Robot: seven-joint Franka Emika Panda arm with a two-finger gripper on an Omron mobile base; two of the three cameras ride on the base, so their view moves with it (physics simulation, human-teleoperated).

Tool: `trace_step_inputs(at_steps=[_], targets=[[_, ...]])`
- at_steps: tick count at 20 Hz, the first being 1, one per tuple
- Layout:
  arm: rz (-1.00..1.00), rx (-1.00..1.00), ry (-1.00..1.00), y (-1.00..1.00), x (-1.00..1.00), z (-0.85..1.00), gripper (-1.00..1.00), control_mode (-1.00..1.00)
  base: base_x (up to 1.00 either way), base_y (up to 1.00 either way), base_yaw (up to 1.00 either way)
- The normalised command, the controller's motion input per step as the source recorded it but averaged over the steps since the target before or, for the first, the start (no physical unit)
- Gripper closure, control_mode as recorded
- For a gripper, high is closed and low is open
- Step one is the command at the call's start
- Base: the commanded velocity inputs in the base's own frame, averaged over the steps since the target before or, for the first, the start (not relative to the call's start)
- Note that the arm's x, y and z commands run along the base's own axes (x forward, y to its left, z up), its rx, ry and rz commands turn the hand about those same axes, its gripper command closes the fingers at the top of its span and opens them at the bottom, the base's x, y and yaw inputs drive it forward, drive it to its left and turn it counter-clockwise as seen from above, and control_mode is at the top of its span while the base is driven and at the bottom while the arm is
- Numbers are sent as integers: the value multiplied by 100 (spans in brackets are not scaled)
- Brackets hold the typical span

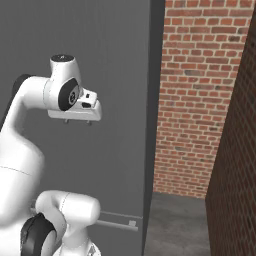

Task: Grab a lemon wedge from the fridge and one ice cube from the ice bowl, and put them in the glass of lemonade.

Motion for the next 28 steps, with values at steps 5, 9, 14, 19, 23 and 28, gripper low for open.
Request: trace_step_inputs(at_steps=[5, 9, 14, 19, 23, 28], targets=[[1, 0, 0, 23, -90, -1, -100, -100, 0, 0, 0], [-1, 0, 0, 48, -34, -1, -100, -100, 0, 0, 0], [-1, 0, 0, 9, 0, 0, -100, 100, 7, 37, -5], [0, 0, 0, 0, 0, 0, -100, 100, -9, 100, -38], [0, 0, 0, 0, 0, 0, -100, 100, -54, 75, -53], [0, 0, 0, 0, 0, 0, -100, 100, -70, 24, -49]])
